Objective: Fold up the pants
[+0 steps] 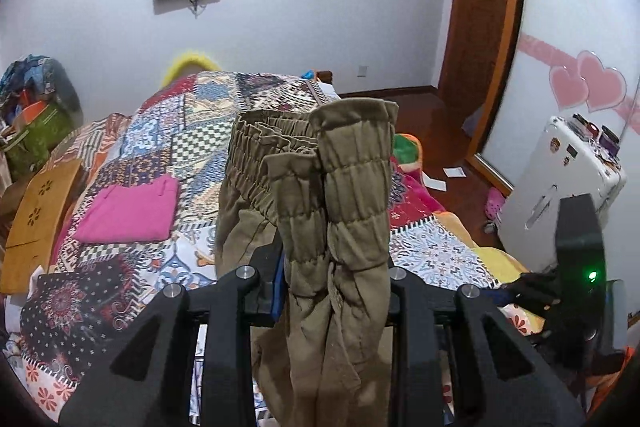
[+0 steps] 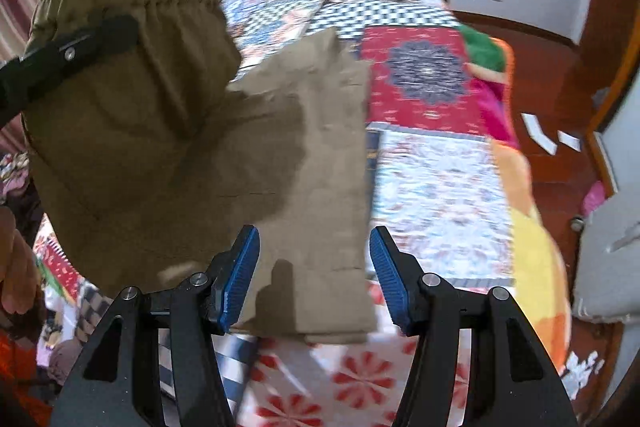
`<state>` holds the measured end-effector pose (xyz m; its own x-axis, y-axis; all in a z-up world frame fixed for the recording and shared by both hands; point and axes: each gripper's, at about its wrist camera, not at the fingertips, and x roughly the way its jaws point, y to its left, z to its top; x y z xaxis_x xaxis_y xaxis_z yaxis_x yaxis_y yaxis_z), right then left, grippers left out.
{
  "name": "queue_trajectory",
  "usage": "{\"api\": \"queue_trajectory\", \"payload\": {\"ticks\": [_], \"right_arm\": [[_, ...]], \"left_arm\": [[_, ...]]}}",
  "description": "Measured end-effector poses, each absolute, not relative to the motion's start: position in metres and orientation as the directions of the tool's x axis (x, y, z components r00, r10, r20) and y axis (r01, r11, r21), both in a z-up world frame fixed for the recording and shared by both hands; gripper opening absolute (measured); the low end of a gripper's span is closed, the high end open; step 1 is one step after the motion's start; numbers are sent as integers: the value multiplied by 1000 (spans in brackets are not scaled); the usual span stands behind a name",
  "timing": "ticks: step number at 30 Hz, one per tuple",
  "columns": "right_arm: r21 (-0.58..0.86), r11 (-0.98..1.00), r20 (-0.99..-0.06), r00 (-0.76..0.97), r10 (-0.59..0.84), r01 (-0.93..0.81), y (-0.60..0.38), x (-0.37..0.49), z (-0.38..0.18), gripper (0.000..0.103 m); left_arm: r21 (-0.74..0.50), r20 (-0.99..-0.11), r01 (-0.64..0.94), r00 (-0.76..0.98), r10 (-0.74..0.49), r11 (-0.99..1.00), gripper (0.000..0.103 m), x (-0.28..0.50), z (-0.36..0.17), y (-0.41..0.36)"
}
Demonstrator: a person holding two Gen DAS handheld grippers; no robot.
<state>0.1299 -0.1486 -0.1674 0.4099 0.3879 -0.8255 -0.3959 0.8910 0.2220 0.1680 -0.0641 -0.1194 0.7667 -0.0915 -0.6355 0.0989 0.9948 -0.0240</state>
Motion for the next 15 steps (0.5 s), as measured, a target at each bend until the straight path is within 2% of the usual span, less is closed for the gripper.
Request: {"api": "queue_trajectory", "payload": {"ticks": [15], "right_arm": [[239,947,-808,497,316,-214,-214,116,-161,54]], "left_arm": [[2,-784,252,601,-155,968,29,202,-170,-123]]}}
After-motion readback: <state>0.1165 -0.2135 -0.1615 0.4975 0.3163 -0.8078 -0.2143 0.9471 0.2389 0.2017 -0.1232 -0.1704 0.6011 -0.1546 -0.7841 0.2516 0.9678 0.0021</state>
